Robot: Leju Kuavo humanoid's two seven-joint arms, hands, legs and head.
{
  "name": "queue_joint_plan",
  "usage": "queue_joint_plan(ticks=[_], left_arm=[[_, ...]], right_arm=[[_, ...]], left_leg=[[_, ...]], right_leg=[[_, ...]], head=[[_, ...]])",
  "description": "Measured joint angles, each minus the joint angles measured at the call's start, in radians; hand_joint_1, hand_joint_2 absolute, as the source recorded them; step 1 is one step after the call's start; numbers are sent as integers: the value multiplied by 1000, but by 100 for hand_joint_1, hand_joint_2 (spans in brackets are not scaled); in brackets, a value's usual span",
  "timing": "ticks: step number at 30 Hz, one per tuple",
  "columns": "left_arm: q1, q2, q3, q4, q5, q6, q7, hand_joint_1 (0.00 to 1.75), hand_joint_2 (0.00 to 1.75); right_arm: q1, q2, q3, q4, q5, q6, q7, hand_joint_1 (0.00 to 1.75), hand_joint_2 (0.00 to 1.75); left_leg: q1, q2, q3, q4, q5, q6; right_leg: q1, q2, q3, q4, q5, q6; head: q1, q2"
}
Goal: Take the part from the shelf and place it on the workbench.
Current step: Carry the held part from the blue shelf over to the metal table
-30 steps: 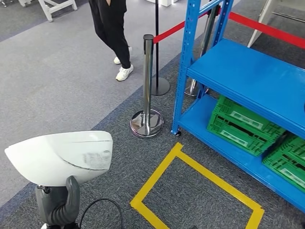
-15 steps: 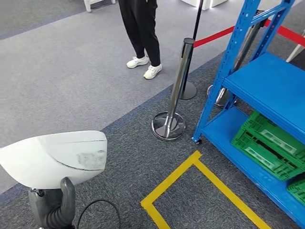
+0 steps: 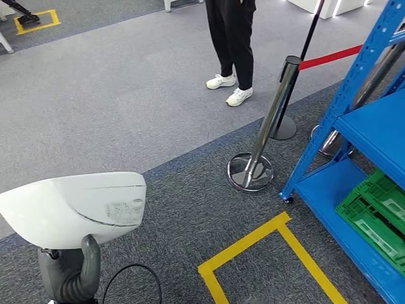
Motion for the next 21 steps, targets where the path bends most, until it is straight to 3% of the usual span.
queue_joint_plan(ticks=[2, 3, 5, 7, 9, 11, 12, 13, 14, 16, 18, 20, 21], left_arm=[[1, 0, 0, 0, -3, 2, 0, 175, 175], [2, 0, 0, -1, -5, 4, 0, 175, 175], [7, -1, 1, -3, -9, 7, 0, 175, 175], [9, -2, 2, -6, -11, 8, -2, 175, 175], [8, -3, 1, -8, -10, 8, -3, 175, 175], [8, -4, 1, -8, -8, 7, -4, 175, 175], [9, -4, 1, -8, -7, 7, -4, 175, 175], [9, -4, 1, -8, -6, 7, -4, 175, 175], [9, -4, 1, -8, -5, 7, -4, 175, 175], [8, -5, 1, -8, -3, 7, -4, 175, 175], [8, -4, 1, -8, -1, 6, -4, 175, 175], [11, -4, 1, -8, 0, 5, -4, 175, 175], [12, -3, 1, -8, 1, 5, -4, 175, 175]], right_arm=[[0, 4, 0, 0, 4, 2, 3, 0, 0], [-1, 5, 0, 0, 7, 3, 2, 0, 0], [-2, 8, 1, 0, 11, 4, -4, 0, 0], [-4, 10, 4, 0, 15, 4, -13, 0, 0], [-3, 10, 6, 0, 19, 4, -23, 0, 0], [0, 10, 7, 0, 22, 3, -29, 0, 0], [2, 10, 7, 0, 23, 3, -30, 0, 0], [3, 10, 7, 0, 23, 2, -30, 0, 0], [3, 10, 7, 0, 23, 2, -31, 0, 0], [2, 10, 8, 0, 23, 2, -31, 0, 0], [1, 10, 8, 0, 23, 0, -34, 0, 0], [0, 10, 8, 0, 23, -3, -39, 0, 0], [-1, 10, 8, 0, 23, -4, -41, 0, 0]], left_leg=[[-11, 37, 42, -85, 18, 12], [-16, 41, 44, -91, 12, 18], [-15, 17, 42, -98, 15, 29], [-10, -5, 47, -108, 21, 42], [-7, -25, 49, -112, 22, 49], [-8, -52, 49, -111, 22, 52], [-8, -67, 51, -111, 21, 52], [-8, -83, 53, -110, 21, 51], [-7, -97, 56, -110, 20, 50], [-7, -124, 56, -105, 16, 43], [-4, -147, 48, -102, 18, 29], [1, -166, 42, -103, 22, 16], [1, -155, 37, -95, 18, 11]], right_leg=[[4, -19, 6, 0, -8, 10], [5, -28, 9, -1, -11, 16], [4, -40, 16, -5, -16, 26], [0, -1, 3, 29, -44, 35], [-2, 57, -57, 149, -104, 37], [-1, 75, -130, 276, -139, 38], [-1, 77, -147, 292, -127, 37], [-2, 79, -143, 264, -94, 37], [-3, 88, -122, 202, -49, 36], [-9, 140, -68, 69, 12, 33], [-10, 177, -41, 13, 20, 28], [-7, 159, -35, 7, 22, 19], [-7, 146, -31, 4, 24, 12]], head=[[1, 0], [1, 0], [1, 0], [3, 0], [7, 0], [9, 0], [8, 0], [9, 0], [9, 0], [7, 0], [7, 0], [8, 0], [6, 0]])
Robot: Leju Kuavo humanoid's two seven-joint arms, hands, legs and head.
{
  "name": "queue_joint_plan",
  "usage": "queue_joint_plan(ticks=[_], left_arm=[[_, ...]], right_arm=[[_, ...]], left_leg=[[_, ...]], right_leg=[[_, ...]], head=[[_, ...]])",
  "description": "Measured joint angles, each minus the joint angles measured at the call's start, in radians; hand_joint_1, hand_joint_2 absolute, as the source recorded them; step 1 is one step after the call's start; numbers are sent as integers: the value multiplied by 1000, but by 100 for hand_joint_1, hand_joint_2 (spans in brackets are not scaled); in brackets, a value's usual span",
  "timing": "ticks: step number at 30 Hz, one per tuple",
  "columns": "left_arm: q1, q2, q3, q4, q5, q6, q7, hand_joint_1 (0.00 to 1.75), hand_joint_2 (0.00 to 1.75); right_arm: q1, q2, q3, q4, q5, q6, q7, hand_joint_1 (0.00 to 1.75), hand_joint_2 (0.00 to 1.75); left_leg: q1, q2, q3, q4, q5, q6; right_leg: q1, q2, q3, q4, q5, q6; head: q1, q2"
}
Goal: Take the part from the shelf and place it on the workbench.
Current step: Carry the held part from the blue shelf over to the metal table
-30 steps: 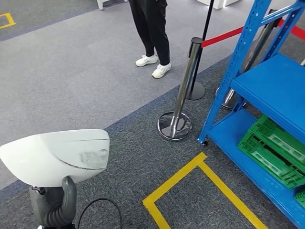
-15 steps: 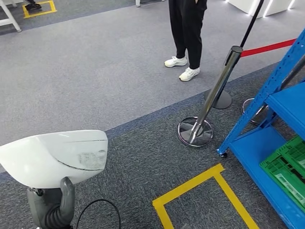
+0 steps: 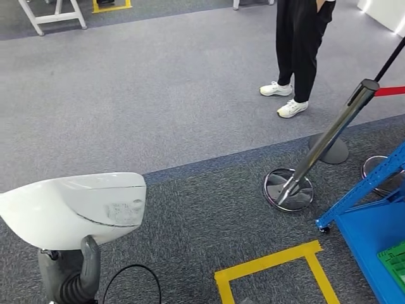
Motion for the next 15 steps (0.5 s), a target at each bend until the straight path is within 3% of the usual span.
queue_joint_plan(ticks=[1, 3, 5, 6, 7, 8, 9, 11, 13, 15], left_arm=[[0, 0, 0, 0, 0, 0, 0, 175, 175], [-2, 1, 0, 0, 0, 0, 0, 175, 175], [-2, 2, 0, 0, 1, 0, 0, 175, 175], [-1, 3, 0, 0, 1, 0, 0, 175, 175], [-1, 3, 0, 0, 1, 0, 0, 175, 175], [-1, 4, 0, 0, 1, 0, 0, 175, 175], [0, 4, 0, 0, 1, 0, 0, 175, 175], [-2, 5, 0, 0, 4, 0, -1, 175, 175], [-3, 5, 0, 0, 10, -1, -3, 175, 175], [-2, 4, 1, 0, 15, -2, -5, 175, 175]], right_arm=[[0, 0, 0, 0, 0, -1, -2, 0, 0], [1, 0, 0, 0, 0, -1, -4, 0, 0], [3, -2, 0, 0, 0, -1, -4, 0, 0], [2, -2, 0, 0, 0, -1, -4, 0, 0], [1, -3, 0, 0, 0, -1, -4, 0, 0], [0, -4, 0, 0, 0, 0, -4, 0, 0], [-1, -4, 0, 0, 0, 0, -4, 0, 0], [-1, -4, 0, 0, 1, 3, 0, 0, 0], [-2, -4, 0, 0, 0, 6, 6, 0, 0], [-6, -4, 0, 0, -1, 8, 9, 0, 0]], left_leg=[[-1, 24, -11, 23, -14, -4], [-3, 87, -57, 125, -68, -11], [1, 110, -116, 245, -116, -17], [3, 112, -129, 272, -118, -18], [4, 113, -124, 263, -102, -17], [4, 117, -100, 217, -71, -15], [3, 132, -65, 149, -36, -11], [-8, 173, -6, 34, 0, -1], [-17, 184, 8, 3, -5, 8], [-16, 162, 9, -5, -3, 20]], right_leg=[[0, -15, 4, -3, 1, -6], [2, -49, 10, -7, -2, -16], [6, -83, 13, -7, -6, -20], [8, -99, 15, -7, -9, -20], [8, -113, 17, -7, -11, -20], [8, -126, 21, -6, -14, -19], [9, -138, 26, -7, -18, -17], [13, -158, 33, -6, -26, -8], [16, -177, 38, -8, -32, 3], [14, -186, 45, -9, -39, 13]], head=[[-3, 0], [-9, 0], [-10, 0], [-10, 0], [-10, 0], [-11, 0], [-11, 0], [-11, 0], [-11, 0], [-10, 0]])
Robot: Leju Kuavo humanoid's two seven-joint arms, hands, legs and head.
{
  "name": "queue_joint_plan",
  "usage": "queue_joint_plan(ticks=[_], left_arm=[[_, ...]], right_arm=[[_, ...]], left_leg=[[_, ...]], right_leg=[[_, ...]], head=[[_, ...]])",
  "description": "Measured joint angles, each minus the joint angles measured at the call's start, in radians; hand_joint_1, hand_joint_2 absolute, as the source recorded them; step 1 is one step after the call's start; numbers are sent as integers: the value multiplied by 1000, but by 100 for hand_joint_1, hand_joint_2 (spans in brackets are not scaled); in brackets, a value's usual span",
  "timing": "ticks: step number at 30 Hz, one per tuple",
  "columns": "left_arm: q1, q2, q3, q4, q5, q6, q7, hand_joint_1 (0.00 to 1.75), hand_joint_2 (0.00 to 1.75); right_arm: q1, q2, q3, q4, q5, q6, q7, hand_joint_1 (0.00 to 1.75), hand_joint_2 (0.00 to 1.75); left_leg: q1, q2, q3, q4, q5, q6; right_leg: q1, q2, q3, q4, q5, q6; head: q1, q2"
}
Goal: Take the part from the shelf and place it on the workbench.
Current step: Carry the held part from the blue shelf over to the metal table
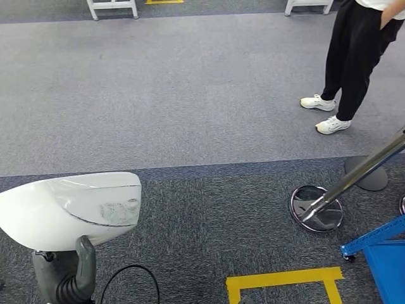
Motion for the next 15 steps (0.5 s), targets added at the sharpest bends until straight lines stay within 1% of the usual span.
queue_joint_plan(ticks=[1, 2, 3, 4, 5, 6, 7, 8, 9, 10, 11, 12, 13, 14, 15], left_arm=[[-1, -1, 0, 0, 2, 0, -1, 175, 175], [-3, -2, 0, 0, 4, -1, -2, 175, 175], [-5, -4, -1, 0, 6, -1, -3, 175, 175], [-7, -5, -2, 1, 7, -1, -3, 175, 175], [-9, -6, -2, 2, 7, -1, -3, 175, 175], [-9, -7, -2, 2, 7, -1, -3, 175, 175], [-10, -7, -2, 4, 7, -1, -3, 175, 175], [-11, -8, -2, 5, 7, -1, -3, 175, 175], [-12, -8, -3, 6, 7, -1, -3, 175, 175], [-14, -9, -3, 7, 7, -1, -3, 175, 175], [-17, -9, -3, 7, 7, -1, -3, 175, 175], [-19, -9, -3, 8, 7, -1, -3, 175, 175], [-21, -9, -3, 9, 7, -1, -3, 175, 175], [-22, -9, -3, 9, 7, -1, -3, 175, 175], [-23, -9, -3, 9, 7, -1, -3, 175, 175]], right_arm=[[-2, 0, 0, 0, -1, 1, 1, 0, 0], [-4, 0, 0, 0, -2, 1, 2, 0, 0], [-4, 0, 0, 0, -2, 2, 2, 0, 0], [-4, -1, 0, 0, -3, 2, 2, 0, 0], [-3, -1, 0, 0, -3, 4, 3, 0, 0], [0, -2, 0, 0, -4, 5, 4, 0, 0], [1, -2, 0, 0, -4, 6, 4, 0, 0], [3, -3, 0, 0, -5, 8, 4, 0, 0], [4, -4, 0, 0, -5, 8, 3, 0, 0], [4, -5, 0, 0, -6, 9, 2, 0, 0], [3, -6, 0, 0, -6, 10, 2, 0, 0], [3, -7, 0, 0, -7, 10, 1, 0, 0], [3, -8, 0, 0, -7, 11, 1, 0, 0], [3, -9, -1, 0, -8, 11, 1, 0, 0], [2, -10, -1, 0, -8, 11, 1, 0, 0]], left_leg=[[2, -10, 3, -5, 2, 6], [6, -20, 5, -9, 4, 12], [8, -29, 7, -11, 5, 16], [8, -40, 7, -11, 5, 19], [8, -52, 8, -11, 5, 21], [7, -65, 8, -11, 4, 22], [7, -79, 10, -11, 3, 22], [7, -95, 12, -10, 3, 22], [7, -109, 15, -10, 2, 20], [7, -122, 16, -9, 0, 17], [7, -135, 15, -6, -1, 13], [9, -146, 12, -5, -1, 8], [11, -157, 8, -5, 1, 1], [14, -170, 5, -5, 3, -6], [16, -171, 3, -4, 3, -12]], right_leg=[[-2, 17, -4, 13, -12, 4], [-3, 44, -18, 45, -32, 8], [-4, 76, -48, 102, -60, 9], [-4, 100, -86, 172, -90, 10], [-4, 112, -125, 240, -111, 10], [-4, 116, -154, 283, -115, 10], [-4, 117, -166, 287, -98, 10], [-4, 121, -159, 250, -61, 8], [-5, 133, -135, 182, -15, 6], [-8, 159, -108, 112, 20, 4], [-10, 184, -81, 54, 42, 2], [-11, 205, -66, 22, 49, 0], [-11, 214, -58, 11, 45, -2], [-9, 205, -53, 6, 45, -5], [-9, 193, -51, 3, 47, -9]], head=[[1, 0], [4, 0], [8, 0], [10, 0], [12, 0], [12, 0], [12, 0], [12, 0], [12, 0], [12, 0], [11, 0], [11, 0], [10, 0], [10, 0], [10, 0]])
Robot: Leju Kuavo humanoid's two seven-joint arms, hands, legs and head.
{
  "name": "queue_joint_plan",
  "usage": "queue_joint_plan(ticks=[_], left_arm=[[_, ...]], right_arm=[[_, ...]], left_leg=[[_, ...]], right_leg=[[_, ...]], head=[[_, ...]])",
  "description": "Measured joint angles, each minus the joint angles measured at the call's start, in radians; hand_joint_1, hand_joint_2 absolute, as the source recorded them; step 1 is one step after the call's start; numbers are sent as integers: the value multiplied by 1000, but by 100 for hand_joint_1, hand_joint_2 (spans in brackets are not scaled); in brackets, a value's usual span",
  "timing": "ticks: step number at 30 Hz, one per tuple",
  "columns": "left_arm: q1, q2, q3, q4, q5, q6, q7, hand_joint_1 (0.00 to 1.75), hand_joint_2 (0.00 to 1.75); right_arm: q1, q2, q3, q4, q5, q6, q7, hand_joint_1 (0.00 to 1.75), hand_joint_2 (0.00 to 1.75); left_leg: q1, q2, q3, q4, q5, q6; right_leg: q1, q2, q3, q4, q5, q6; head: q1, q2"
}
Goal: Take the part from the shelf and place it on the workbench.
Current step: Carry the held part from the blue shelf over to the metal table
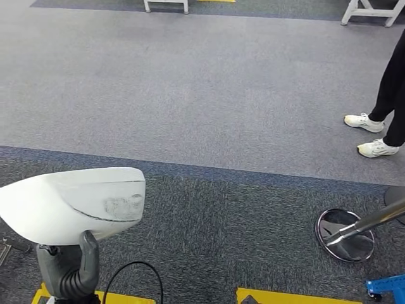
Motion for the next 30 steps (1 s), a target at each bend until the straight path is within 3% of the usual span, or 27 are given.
queue_joint_plan(ticks=[2, 4, 6, 7, 8, 9, 11, 13, 15, 17, 19, 21, 22, 23, 24, 26, 28, 30], left_arm=[[-3, 0, 0, 0, 0, 0, 0, 175, 175], [-7, 0, 0, 1, 0, 1, 0, 175, 175], [-7, 1, 0, 3, 0, 1, 0, 175, 175], [-7, 1, 0, 5, 0, 1, 0, 175, 175], [-6, 1, 0, 6, 0, 1, 0, 175, 175], [-7, 1, 0, 7, 0, 1, 0, 175, 175], [-9, 1, 0, 7, 0, 1, 0, 175, 175], [-12, 0, -1, 8, 0, 1, 1, 175, 175], [-13, -2, -2, 9, 0, 2, 1, 175, 175], [-16, -5, -4, 10, 1, 3, 1, 175, 175], [-21, -7, -7, 12, 1, 3, 2, 175, 175], [-23, -8, -9, 16, 1, 3, 2, 175, 175], [-23, -8, -9, 18, 1, 3, 2, 175, 175], [-23, -8, -9, 20, 1, 3, 2, 175, 175], [-23, -8, -10, 22, 1, 3, 2, 175, 175], [-25, -8, -10, 23, 1, 2, 0, 175, 175], [-26, -8, -11, 24, 0, 0, -2, 175, 175], [-26, -8, -13, 25, 0, -3, -3, 175, 175]], right_arm=[[0, 0, 0, 0, 0, 1, -1, 0, 0], [3, -1, 0, 0, 0, 1, -2, 0, 0], [4, -2, 0, 0, -1, 2, -2, 0, 0], [3, -3, -1, 0, -1, 2, -2, 0, 0], [3, -3, -1, 0, -1, 2, -3, 0, 0], [2, -3, -1, 0, -1, 2, -3, 0, 0], [1, -3, -1, 0, -2, 2, -3, 0, 0], [0, -4, -1, 0, -2, 3, -3, 0, 0], [-5, -4, -1, 0, -3, 5, -3, 0, 0], [-10, -4, -1, 0, -3, 6, -3, 0, 0], [-11, -6, 0, 0, -3, 9, -4, 0, 0], [-6, -9, 0, 0, -4, 15, -5, 0, 0], [-3, -10, 0, 0, -5, 17, -5, 0, 0], [-1, -10, 0, 0, -5, 18, -5, 0, 0], [1, -10, 0, 0, -5, 18, -5, 0, 0], [1, -10, 0, 0, -5, 17, -6, 0, 0], [1, -10, 0, 0, -4, 18, -7, 0, 0], [0, -10, 0, 0, 0, 18, -6, 0, 0]], left_leg=[[-3, 43, -17, 38, -25, -9], [-3, 103, -71, 155, -87, -18], [2, 118, -129, 272, -129, -24], [4, 120, -136, 286, -124, -26], [5, 123, -122, 258, -99, -26], [5, 133, -90, 195, -62, -25], [-2, 176, -20, 60, -10, -16], [-11, 198, 5, 7, -4, -4], [-12, 178, 6, 1, -3, 8], [-6, 158, 12, -8, 0, 21], [-3, 138, 14, -11, 2, 30], [-4, 112, 13, -10, 2, 34], [-4, 98, 14, -10, 2, 34], [-4, 82, 15, -10, 2, 34], [-4, 68, 16, -9, 1, 33], [-4, 41, 16, -4, -2, 27], [-3, 18, 9, -1, -2, 15], [1, -4, 3, -2, 2, 1]], right_leg=[[-1, -29, 8, -8, 2, -10], [1, -63, 14, -12, -1, -18], [3, -97, 16, -11, -6, -21], [3, -112, 18, -11, -8, -21], [3, -125, 21, -11, -11, -20], [3, -138, 26, -11, -14, -18], [6, -161, 37, -10, -23, -11], [11, -181, 43, -10, -30, 0], [10, -196, 49, -13, -36, 11], [7, -163, 40, 15, -60, 19], [5, -103, -12, 123, -114, 24], [6, -79, -86, 253, -155, 25], [6, -76, -109, 279, -149, 25], [6, -74, -112, 265, -123, 24], [5, -68, -98, 214, -82, 22], [0, -24, -45, 76, -12, 17], [-2, 10, -11, 6, 5, 10], [0, -4, -2, 1, 2, -1]], head=[[-4, 0], [-8, 0], [-8, 0], [-8, 0], [-8, 0], [-8, 0], [-8, 0], [-8, 0], [-7, 0], [-4, 0], [3, 0], [5, 0], [5, 0], [5, 0], [5, 0], [4, 0], [4, 0], [4, 0]])
